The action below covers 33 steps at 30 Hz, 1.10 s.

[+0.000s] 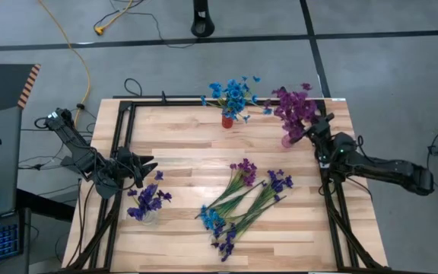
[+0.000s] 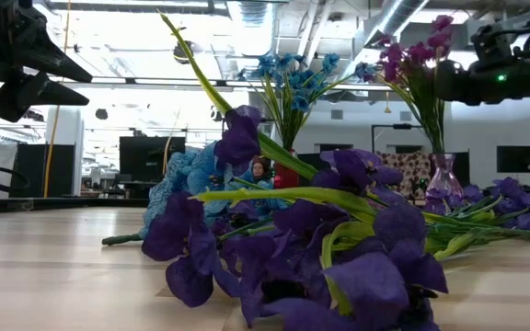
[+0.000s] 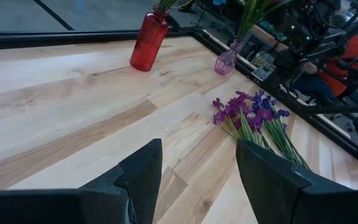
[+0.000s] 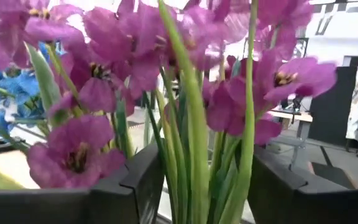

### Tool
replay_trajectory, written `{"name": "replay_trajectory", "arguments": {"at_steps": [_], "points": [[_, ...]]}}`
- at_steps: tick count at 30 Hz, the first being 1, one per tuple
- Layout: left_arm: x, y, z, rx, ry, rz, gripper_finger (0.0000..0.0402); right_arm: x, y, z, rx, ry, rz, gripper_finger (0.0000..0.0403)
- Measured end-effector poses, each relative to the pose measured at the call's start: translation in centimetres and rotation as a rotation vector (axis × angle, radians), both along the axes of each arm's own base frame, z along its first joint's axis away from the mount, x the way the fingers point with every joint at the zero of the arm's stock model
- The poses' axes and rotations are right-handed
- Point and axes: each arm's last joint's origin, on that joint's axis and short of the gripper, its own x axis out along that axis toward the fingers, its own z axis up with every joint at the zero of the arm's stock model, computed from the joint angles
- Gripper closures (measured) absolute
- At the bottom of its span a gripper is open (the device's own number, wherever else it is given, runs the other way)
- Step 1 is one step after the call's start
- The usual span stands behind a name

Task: Sort flowers into vase by color
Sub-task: Put the top violet flowers into the violet vase, then put the bottom dark blue flowers into the transparent vase

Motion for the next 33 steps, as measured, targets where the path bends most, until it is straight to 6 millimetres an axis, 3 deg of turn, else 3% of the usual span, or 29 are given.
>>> {"name": "replay_trajectory", "arguments": {"at_steps": [33], "points": [[0.0,0.0,0.0,-0.001,0.001,-0.001,0.0208,0.1,4.1,-0.9,0.171,0.047,-0.201,0.0175]]}}
